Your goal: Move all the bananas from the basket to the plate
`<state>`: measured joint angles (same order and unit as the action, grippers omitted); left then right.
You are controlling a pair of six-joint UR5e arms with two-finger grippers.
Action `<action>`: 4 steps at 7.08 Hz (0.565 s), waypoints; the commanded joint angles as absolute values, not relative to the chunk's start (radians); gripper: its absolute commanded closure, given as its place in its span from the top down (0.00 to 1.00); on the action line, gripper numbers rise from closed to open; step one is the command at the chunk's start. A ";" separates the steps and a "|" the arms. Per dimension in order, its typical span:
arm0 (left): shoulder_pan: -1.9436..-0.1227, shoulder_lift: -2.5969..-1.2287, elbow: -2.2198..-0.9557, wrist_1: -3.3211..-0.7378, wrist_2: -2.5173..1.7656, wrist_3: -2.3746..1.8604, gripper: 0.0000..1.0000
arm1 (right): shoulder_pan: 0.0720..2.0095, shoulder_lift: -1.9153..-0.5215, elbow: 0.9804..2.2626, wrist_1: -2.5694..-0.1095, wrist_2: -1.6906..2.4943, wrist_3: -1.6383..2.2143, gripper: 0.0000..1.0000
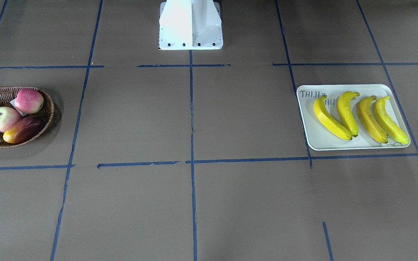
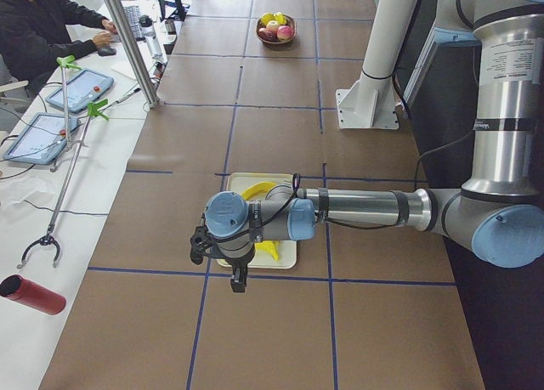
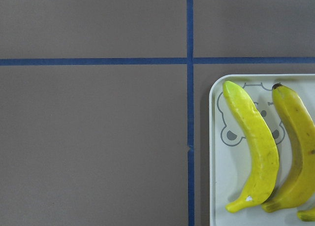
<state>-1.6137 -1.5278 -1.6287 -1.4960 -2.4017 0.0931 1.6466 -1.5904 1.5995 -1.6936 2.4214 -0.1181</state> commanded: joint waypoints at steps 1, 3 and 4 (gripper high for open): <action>-1.614 -1.528 -1.629 -1.500 -2.399 0.095 1.00 | 1.648 -1.661 1.653 -1.692 2.418 -0.109 1.00; -1.614 -1.528 -1.626 -1.505 -2.399 0.097 1.00 | 1.647 -1.663 1.654 -1.693 2.411 -0.106 1.00; -1.614 -1.526 -1.626 -1.506 -2.398 0.098 1.00 | 1.647 -1.663 1.654 -1.694 2.413 -0.106 1.00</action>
